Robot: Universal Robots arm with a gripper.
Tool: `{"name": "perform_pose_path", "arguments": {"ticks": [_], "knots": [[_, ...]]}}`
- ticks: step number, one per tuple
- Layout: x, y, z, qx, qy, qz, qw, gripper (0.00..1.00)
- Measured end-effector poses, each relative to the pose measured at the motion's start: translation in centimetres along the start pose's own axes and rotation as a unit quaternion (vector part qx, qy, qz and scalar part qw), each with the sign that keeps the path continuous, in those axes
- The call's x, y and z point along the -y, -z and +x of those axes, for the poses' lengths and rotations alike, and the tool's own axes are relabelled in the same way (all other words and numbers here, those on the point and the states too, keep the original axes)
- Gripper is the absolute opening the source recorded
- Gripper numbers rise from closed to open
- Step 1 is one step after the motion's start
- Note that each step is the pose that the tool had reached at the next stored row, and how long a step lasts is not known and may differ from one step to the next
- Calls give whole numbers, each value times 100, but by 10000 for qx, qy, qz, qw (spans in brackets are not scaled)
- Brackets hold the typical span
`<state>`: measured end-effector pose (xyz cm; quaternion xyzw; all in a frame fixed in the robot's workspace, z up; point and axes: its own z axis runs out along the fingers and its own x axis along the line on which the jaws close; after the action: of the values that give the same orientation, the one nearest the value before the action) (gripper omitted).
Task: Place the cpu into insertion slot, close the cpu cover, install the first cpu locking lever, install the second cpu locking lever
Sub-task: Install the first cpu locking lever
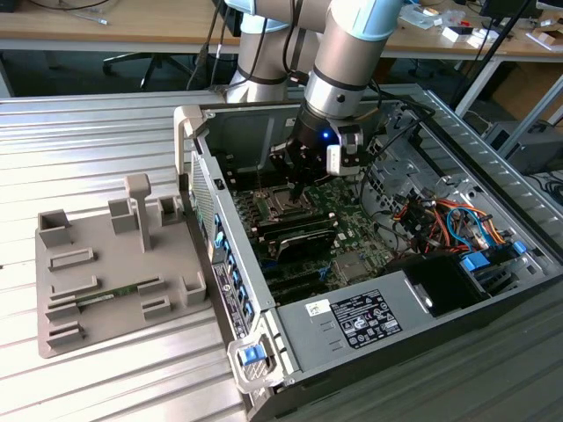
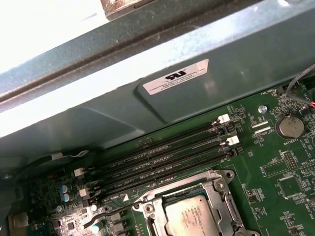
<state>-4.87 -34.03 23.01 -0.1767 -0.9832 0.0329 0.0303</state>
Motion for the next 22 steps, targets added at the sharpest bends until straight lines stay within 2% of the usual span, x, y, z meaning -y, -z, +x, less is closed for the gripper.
{"name": "perform_pose_path", "arguments": {"ticks": [22], "knots": [[0, 0, 0, 8, 110, 5, 9999, 10]]}}
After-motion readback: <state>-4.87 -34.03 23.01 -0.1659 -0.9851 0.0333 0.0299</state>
